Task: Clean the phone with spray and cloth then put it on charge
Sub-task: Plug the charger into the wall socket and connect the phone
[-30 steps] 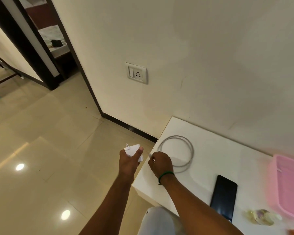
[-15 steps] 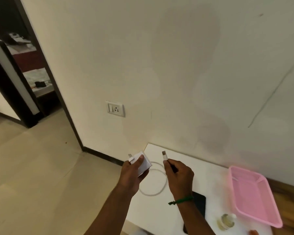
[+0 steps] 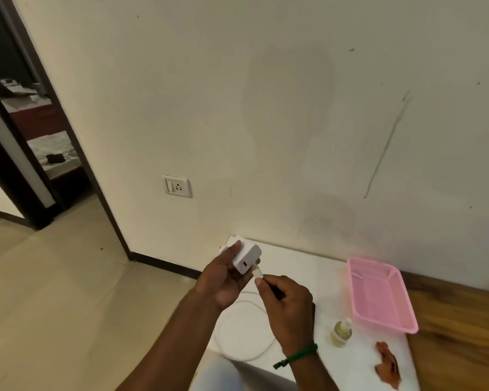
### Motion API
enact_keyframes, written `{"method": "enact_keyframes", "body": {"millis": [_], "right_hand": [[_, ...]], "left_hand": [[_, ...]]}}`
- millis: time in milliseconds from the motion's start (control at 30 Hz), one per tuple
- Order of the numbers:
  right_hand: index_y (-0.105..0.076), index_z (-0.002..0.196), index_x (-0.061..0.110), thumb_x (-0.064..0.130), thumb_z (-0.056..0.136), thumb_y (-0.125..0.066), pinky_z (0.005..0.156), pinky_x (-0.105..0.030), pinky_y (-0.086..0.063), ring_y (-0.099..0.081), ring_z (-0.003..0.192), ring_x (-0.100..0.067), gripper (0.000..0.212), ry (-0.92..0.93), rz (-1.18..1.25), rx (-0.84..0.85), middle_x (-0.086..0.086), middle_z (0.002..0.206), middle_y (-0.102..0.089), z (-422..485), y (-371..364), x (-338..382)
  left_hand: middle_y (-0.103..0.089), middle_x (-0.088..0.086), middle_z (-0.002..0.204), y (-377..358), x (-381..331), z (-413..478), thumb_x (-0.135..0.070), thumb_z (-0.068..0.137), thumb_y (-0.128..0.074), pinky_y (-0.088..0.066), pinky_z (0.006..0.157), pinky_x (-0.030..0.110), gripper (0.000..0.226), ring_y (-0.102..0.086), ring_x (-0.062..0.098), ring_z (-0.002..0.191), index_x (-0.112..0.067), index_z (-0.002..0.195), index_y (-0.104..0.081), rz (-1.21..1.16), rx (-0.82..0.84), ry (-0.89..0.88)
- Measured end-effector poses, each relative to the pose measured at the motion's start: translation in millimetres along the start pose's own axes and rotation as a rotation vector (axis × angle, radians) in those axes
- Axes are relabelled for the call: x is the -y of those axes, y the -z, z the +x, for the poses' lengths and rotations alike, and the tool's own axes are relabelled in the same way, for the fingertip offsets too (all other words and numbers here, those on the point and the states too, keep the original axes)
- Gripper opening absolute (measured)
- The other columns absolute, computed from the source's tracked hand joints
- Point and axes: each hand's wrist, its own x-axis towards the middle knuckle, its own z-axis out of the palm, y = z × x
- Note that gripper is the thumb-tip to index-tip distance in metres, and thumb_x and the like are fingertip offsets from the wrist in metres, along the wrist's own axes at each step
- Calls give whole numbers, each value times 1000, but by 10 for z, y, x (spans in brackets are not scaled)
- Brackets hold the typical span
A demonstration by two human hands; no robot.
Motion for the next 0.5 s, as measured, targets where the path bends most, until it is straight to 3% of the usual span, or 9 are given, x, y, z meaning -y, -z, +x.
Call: {"method": "enact_keyframes", "body": {"millis": [67, 233, 500], "right_hand": [[-72, 73, 14, 17, 78, -73, 53, -4, -38, -58, 66, 0, 5, 68, -50, -12, 16, 60, -62, -42, 21, 34], [-67, 66, 13, 25, 75, -67, 47, -27, -44, -54, 57, -17, 15, 146, -123, -49, 1, 56, -62, -70, 41, 64], [-68, 64, 11, 21, 74, -66, 44, -29, -44, -53, 50, -16, 15, 185, -191, -44, -1, 54, -60, -36, 67, 141]], "left_hand": [[-70, 18, 85, -31, 24, -73, -21, 90, -61, -60, 60, 31, 30, -69, 27, 72, -4, 114, -57, 19, -11, -3], [-69, 18, 80, -94, 51, -208, -19, 90, -61, -60, 59, 32, 22, -67, 28, 70, -6, 107, -57, 51, -15, -21], [-67, 19, 88, -112, 23, -273, -16, 90, -62, -60, 59, 33, 22, -67, 29, 70, -2, 107, -57, 104, -16, -90]]}}
